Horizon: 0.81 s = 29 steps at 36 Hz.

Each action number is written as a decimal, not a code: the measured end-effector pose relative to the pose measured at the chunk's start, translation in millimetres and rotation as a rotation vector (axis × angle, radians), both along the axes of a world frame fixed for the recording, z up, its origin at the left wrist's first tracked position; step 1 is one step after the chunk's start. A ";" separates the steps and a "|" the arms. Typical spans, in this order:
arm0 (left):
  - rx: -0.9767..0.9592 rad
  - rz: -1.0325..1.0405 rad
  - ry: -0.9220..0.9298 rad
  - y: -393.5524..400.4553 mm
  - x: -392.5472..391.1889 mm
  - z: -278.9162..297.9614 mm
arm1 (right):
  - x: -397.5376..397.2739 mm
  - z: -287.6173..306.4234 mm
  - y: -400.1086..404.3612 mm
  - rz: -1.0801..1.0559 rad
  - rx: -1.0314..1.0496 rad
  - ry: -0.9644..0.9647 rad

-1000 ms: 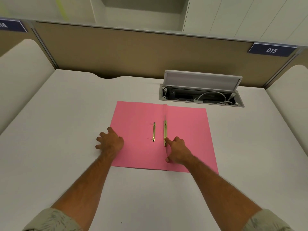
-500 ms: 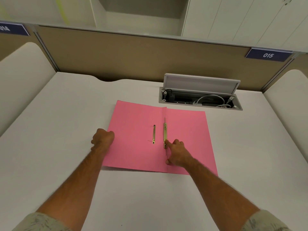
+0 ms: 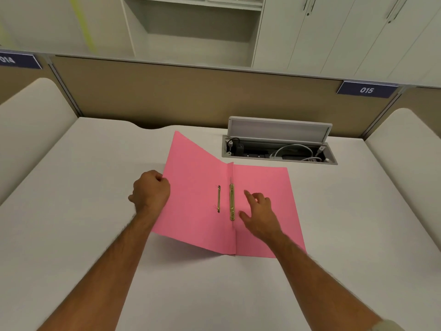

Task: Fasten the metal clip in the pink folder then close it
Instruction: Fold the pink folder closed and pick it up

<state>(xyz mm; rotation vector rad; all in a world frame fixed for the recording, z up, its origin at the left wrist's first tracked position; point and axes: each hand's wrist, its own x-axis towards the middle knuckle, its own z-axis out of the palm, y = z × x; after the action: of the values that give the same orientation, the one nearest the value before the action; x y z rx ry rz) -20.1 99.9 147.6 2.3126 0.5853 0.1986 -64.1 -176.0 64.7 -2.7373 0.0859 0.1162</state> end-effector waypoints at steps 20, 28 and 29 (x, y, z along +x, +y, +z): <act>-0.252 -0.334 -0.150 -101.1 -7.7 50.8 | 15.8 70.3 -42.5 -0.171 0.135 -0.309; -0.332 -0.436 -0.116 -152.7 -12.6 44.5 | 22.4 101.9 -61.8 -0.169 0.169 -0.422; -0.332 -0.445 -0.113 -160.0 -13.6 43.8 | 22.4 105.8 -63.9 -0.171 0.172 -0.429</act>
<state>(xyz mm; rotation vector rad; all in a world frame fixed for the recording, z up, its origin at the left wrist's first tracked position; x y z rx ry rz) -33.7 -60.1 191.4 2.0293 0.0324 0.0160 -41.6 -239.9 170.5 -2.5082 0.1792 -0.4856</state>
